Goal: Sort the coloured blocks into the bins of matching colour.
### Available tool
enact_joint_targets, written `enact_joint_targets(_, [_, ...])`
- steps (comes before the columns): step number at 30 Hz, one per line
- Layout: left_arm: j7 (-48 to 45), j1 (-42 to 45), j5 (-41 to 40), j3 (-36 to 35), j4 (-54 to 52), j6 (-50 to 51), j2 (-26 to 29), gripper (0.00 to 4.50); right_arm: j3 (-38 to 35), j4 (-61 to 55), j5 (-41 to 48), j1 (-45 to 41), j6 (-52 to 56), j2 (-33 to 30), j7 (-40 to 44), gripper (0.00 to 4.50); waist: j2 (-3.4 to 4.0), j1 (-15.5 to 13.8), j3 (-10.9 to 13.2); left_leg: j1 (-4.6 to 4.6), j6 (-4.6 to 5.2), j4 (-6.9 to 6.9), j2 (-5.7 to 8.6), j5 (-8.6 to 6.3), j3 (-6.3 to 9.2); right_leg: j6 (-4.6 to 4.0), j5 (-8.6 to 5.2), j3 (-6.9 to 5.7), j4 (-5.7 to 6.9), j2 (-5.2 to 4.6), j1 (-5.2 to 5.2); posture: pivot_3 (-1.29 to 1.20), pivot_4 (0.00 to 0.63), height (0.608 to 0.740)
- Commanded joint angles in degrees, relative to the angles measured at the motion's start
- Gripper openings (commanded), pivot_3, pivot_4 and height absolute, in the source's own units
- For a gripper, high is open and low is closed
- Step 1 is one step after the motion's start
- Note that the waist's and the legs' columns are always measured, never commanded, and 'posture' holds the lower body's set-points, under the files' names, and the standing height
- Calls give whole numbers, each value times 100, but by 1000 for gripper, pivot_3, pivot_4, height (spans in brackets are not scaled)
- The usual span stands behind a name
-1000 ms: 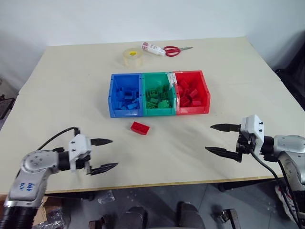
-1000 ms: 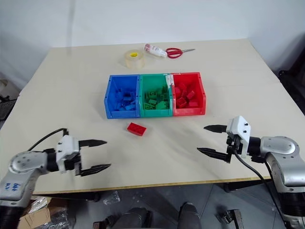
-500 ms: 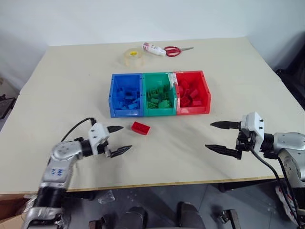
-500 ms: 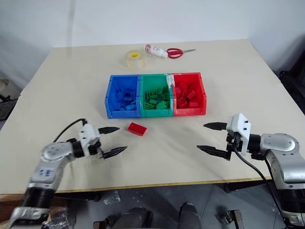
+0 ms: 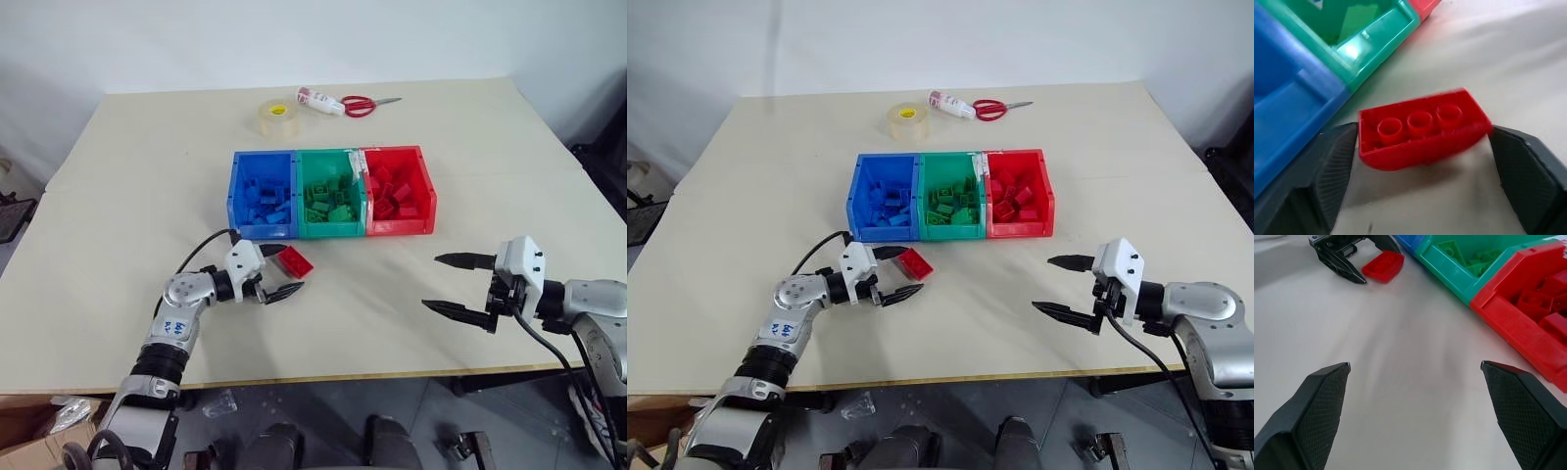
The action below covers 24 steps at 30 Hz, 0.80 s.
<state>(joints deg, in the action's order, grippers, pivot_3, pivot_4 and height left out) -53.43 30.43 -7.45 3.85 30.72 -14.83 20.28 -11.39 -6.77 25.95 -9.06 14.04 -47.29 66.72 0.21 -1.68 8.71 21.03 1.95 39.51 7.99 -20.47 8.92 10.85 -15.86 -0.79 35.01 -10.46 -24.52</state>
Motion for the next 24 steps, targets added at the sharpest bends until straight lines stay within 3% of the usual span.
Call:
enact_joint_targets(1, [-124,33,-53,103,71,77,-107,3379,-227,-232,121,71,-21,-84,-47,4500,0,12,0,0,0,0,0,0,0,0,0,0,1,0,0,0,150,740])
enact_joint_targets(9, [-270,88,-22,179,-173,-138,-176,3370,-338,-310,133,254,-42,-94,-136,4500,0,14,0,0,1,0,-1,0,-1,0,0,0,1,1,-1,0,150,740])
enact_joint_targets(15, [158,644,-103,217,-711,325,-650,3370,-519,-383,156,412,-59,-49,-256,4500,-2,2,1,13,1,10,1,-1,4,3,1,-1,-1,1,-2,0,150,740])
enact_joint_targets(19, [596,1209,-5,223,-363,318,-1131,3370,-636,-468,194,507,-85,25,-390,4500,-3,15,2,13,2,12,1,-1,1,5,3,-2,-2,1,-2,0,150,740])
enact_joint_targets(24, [1500,2208,191,71,915,-56,-1774,3370,-759,-727,206,842,-97,135,-603,4500,-8,11,5,13,5,12,1,-3,-5,10,5,-1,-6,2,-1,0,150,740])
